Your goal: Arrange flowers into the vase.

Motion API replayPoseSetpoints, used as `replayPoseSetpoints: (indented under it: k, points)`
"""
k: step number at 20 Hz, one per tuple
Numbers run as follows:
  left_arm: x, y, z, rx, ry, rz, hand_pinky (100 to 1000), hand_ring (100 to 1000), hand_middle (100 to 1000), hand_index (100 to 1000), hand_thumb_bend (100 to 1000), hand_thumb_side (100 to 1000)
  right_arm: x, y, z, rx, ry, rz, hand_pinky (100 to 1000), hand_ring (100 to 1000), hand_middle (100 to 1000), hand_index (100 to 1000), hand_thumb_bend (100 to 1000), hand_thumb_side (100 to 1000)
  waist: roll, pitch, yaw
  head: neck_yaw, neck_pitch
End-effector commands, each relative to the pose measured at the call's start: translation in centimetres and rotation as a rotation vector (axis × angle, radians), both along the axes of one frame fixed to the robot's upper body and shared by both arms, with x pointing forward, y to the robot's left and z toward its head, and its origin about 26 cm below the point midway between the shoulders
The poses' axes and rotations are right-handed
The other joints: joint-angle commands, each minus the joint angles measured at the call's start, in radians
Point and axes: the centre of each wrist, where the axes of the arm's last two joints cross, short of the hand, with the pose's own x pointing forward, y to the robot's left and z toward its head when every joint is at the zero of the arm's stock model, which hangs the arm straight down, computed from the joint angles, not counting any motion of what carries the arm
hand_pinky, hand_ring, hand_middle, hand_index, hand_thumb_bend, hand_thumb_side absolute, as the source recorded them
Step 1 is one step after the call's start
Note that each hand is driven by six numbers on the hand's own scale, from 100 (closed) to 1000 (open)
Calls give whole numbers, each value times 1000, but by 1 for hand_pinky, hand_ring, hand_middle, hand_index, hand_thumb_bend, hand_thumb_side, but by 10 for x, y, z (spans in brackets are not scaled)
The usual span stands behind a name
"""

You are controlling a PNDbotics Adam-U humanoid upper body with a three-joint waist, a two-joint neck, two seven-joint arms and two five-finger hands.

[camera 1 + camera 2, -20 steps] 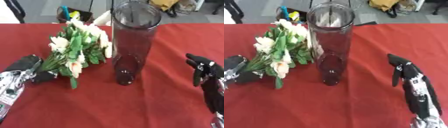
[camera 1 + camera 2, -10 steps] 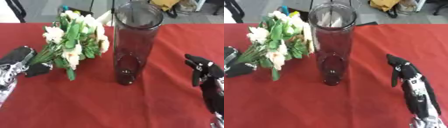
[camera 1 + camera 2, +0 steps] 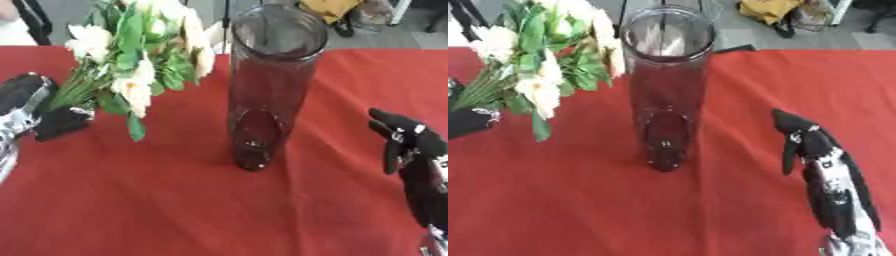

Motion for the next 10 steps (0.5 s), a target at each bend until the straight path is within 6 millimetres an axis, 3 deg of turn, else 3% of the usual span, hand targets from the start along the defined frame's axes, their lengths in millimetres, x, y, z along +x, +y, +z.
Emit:
replayPoseSetpoints:
  k: [1,10]
  points:
    - [-19,6,35,-51,-151,-10,100,100,100,100,100,732,-3,-4,5,4,-31,-12,924,922,245,808,100,1000,1,-33,1,-5,4]
    - [-63,-5,72,-195,-392,-75,100,100,100,100,100,744,-4,-8,5,33,-61,-17,919,933,295,827,100,1000,3,-42,-7,-23,-3]
